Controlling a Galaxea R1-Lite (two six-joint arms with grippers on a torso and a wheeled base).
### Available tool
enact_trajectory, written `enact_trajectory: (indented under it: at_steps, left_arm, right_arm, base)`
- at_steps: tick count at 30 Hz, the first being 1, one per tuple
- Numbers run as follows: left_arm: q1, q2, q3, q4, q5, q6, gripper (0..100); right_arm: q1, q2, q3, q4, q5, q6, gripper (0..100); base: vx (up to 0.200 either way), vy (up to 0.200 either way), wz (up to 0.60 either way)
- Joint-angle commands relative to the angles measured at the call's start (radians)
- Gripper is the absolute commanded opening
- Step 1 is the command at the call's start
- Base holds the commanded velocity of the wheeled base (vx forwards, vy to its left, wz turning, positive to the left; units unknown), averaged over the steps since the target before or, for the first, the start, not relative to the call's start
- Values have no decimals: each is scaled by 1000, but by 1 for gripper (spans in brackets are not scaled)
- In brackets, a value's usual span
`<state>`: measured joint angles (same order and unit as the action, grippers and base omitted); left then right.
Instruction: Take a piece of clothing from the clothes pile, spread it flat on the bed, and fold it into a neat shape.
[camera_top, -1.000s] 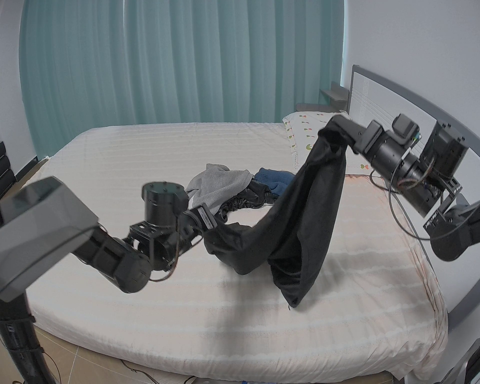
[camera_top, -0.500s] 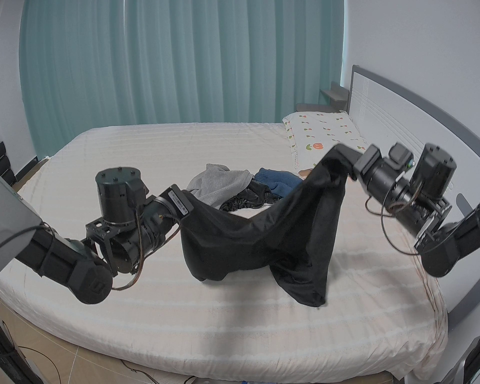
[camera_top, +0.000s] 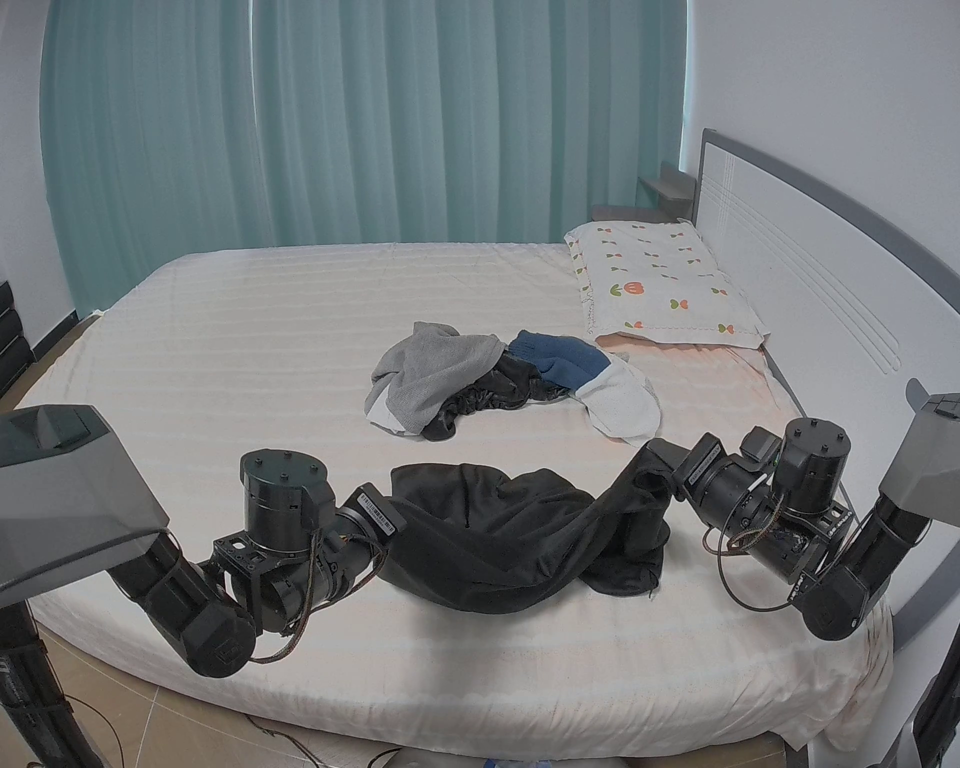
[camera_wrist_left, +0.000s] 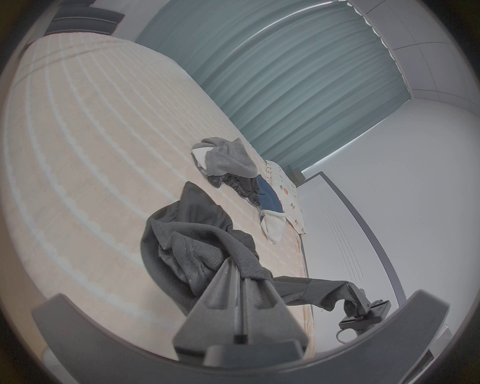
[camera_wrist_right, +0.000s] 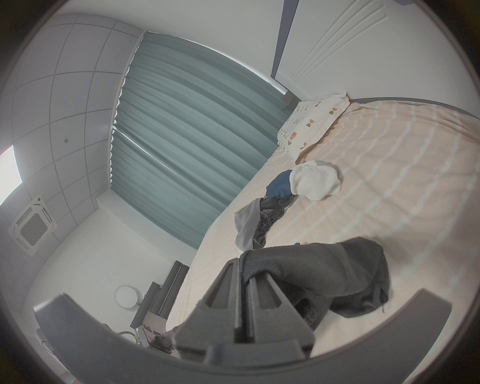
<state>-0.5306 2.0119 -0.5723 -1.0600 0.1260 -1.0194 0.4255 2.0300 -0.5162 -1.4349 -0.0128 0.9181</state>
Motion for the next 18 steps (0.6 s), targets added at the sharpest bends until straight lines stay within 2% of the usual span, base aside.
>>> enact_trajectory:
  at_steps: [1,5,10,18]
  left_arm:
    - [0,31,9,-15,9,7,0]
    - [3,30,8,-31,11,2,0]
    - [44,25,-6,-20,11,2,0]
    - [55,13,2,-32,9,5,0]
  right_arm:
    - [1,6,21,-1,-1,-7,0]
    - [1,6,22,-2,-1,-19,0]
    - [2,7,22,-7,-1,-21,0]
    - [9,47,38,-84,-3,-64,0]
  base:
    - [0,0,0]
    - [0,0,0]
    - [0,0,0]
    - [0,200,0]
